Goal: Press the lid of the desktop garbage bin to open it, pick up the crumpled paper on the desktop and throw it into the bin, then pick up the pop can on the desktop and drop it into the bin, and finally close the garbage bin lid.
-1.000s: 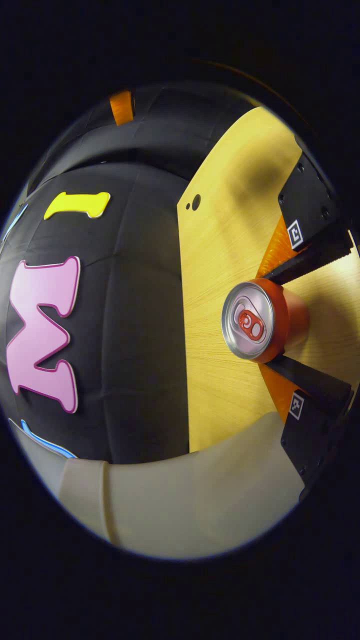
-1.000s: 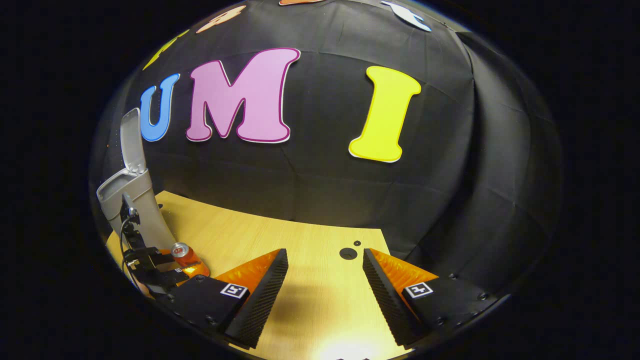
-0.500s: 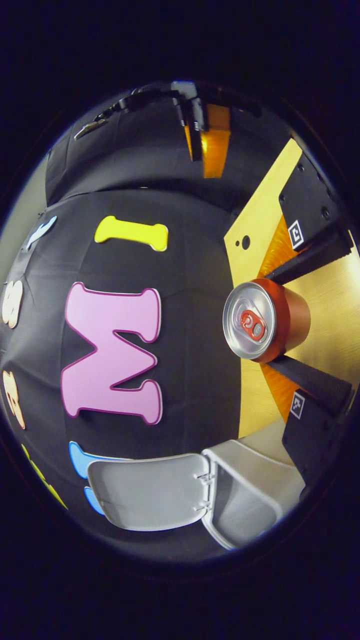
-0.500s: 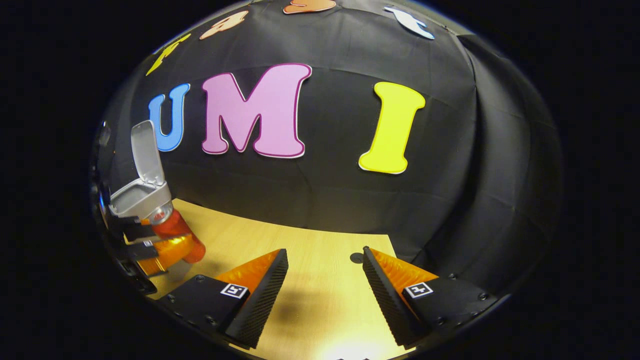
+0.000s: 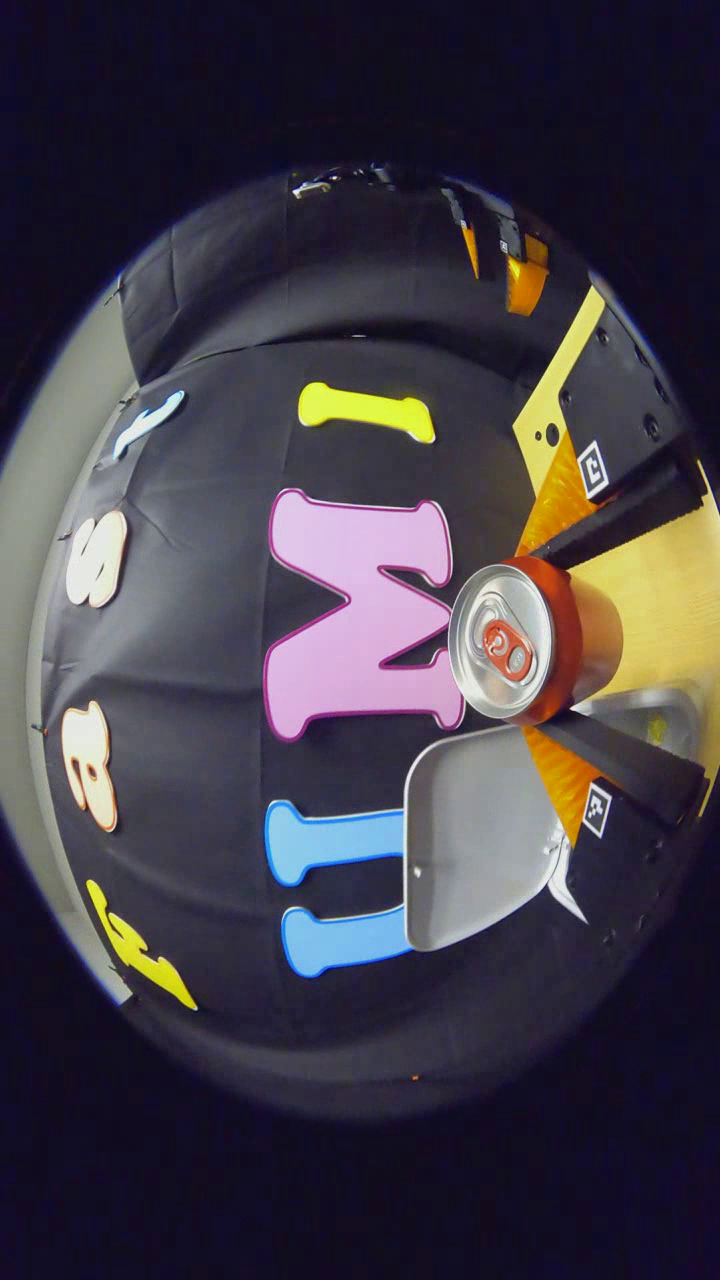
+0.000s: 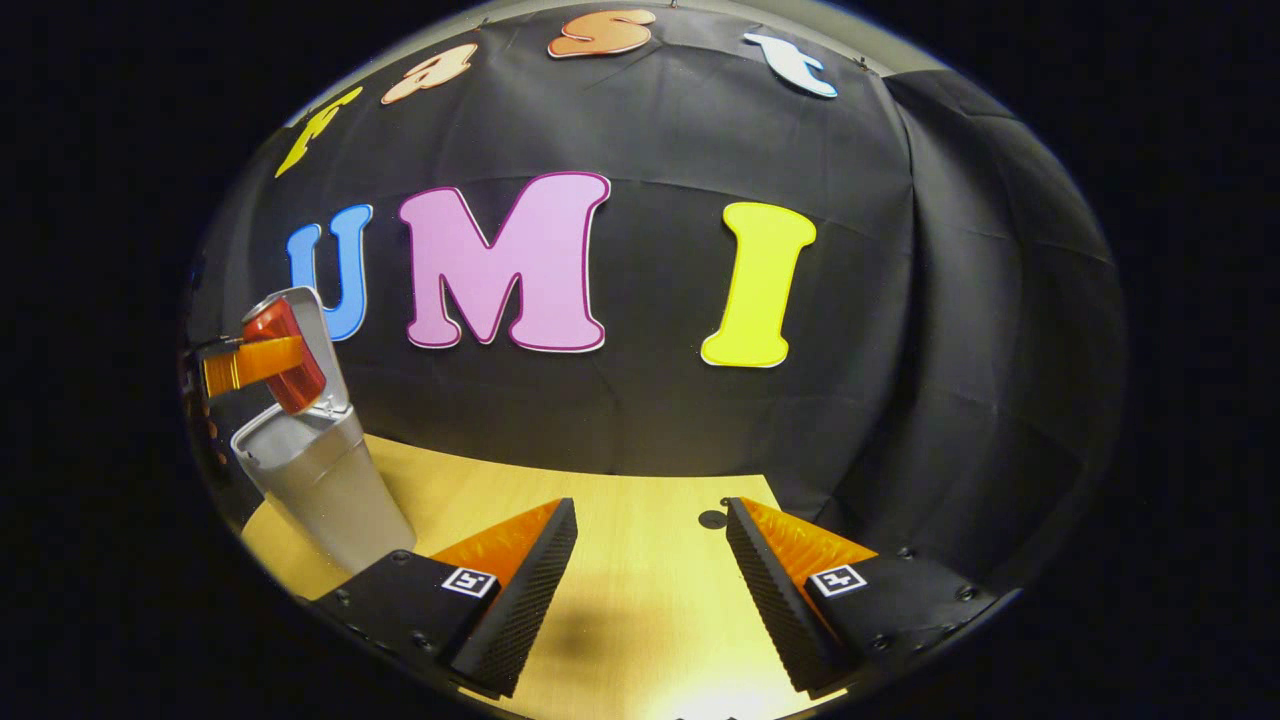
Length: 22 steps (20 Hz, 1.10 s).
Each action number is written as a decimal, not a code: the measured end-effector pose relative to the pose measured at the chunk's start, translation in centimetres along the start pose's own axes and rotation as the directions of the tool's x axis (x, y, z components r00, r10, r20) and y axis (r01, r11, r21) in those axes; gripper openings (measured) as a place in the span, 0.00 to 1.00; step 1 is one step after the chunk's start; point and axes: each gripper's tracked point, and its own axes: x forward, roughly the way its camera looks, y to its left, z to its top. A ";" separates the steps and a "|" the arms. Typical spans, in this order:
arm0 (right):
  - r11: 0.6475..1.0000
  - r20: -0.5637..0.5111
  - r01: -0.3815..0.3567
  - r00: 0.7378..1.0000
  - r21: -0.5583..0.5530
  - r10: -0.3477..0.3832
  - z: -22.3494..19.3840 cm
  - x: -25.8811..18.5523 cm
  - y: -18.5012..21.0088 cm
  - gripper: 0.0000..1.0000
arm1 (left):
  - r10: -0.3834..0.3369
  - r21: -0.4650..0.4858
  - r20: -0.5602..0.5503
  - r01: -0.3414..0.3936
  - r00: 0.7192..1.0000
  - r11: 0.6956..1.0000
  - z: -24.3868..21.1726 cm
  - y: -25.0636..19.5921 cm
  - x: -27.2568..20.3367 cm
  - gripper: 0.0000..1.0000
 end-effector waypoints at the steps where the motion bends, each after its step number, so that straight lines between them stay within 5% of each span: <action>1: 1.000 0.002 -0.001 1.000 -0.012 0.001 0.3 -0.3 0.3 0.97 | 0.021 0.015 0.001 -0.021 1.000 1.000 0.1 1.9 -0.5 0.87; 9: 1.000 0.063 0.016 0.998 0.022 -0.017 3.4 -3.4 3.1 0.97 | 0.082 -0.024 -0.040 -0.083 0.996 0.996 -3.1 11.1 -1.8 0.87; 22: 1.000 0.047 0.004 0.999 0.020 -0.005 1.8 -5.2 3.8 0.97 | 0.140 -0.040 -0.086 -0.144 0.986 0.989 -5.9 13.7 -1.3 0.90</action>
